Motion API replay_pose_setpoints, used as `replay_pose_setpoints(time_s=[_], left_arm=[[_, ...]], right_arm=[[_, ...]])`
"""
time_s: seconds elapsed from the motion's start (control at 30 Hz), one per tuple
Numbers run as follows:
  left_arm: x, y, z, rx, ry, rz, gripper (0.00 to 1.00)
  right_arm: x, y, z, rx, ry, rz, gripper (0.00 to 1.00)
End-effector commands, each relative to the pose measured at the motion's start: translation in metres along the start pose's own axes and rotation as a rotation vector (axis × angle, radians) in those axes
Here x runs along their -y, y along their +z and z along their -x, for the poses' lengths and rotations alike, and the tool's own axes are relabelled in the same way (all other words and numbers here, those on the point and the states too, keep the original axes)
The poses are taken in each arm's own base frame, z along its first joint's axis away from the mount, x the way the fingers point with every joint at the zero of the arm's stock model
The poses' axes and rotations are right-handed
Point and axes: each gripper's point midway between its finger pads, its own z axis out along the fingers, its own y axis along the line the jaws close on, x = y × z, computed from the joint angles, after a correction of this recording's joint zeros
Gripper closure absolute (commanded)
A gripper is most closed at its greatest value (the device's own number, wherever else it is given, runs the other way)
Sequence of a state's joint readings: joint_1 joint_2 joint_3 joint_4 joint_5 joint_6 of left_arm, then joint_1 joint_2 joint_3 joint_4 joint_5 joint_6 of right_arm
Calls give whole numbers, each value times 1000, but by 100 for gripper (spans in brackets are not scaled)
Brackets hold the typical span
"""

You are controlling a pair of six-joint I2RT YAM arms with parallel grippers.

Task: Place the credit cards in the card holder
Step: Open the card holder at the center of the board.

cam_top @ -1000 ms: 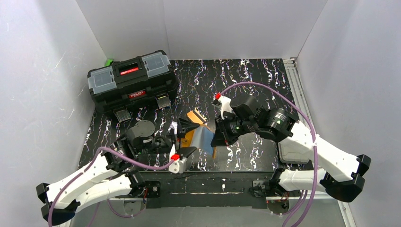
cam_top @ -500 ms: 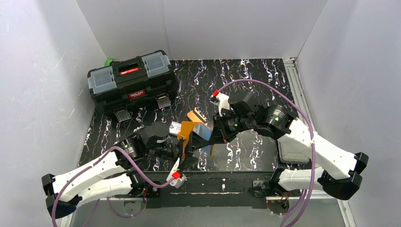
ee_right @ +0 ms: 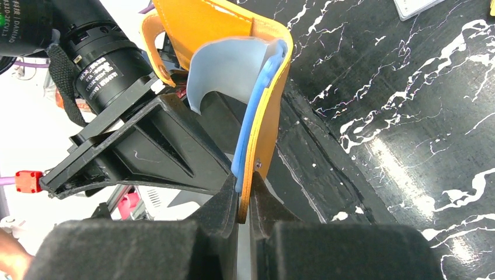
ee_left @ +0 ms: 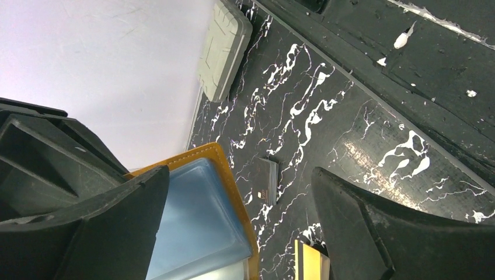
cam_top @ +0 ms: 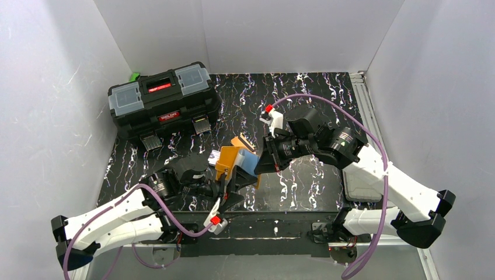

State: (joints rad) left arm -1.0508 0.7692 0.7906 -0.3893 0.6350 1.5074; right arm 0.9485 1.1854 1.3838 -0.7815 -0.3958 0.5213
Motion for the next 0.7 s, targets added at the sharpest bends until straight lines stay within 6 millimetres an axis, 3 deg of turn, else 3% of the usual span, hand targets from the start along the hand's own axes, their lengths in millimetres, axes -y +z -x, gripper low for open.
replay_pose_setpoints(time_s=[0.0,0.2,0.67], left_arm=[[-2,-3,-7,-45,-83,25,12],[-5,-11,-15,-106,-123,79,17],[-6,-21,-18,-150,-167,124,17]], right_arm=[[-17,-7,6,40,-23,79,99],[-15,-8,4,40,-21,76,99],[-12,-13,1,51,-21,56,99]])
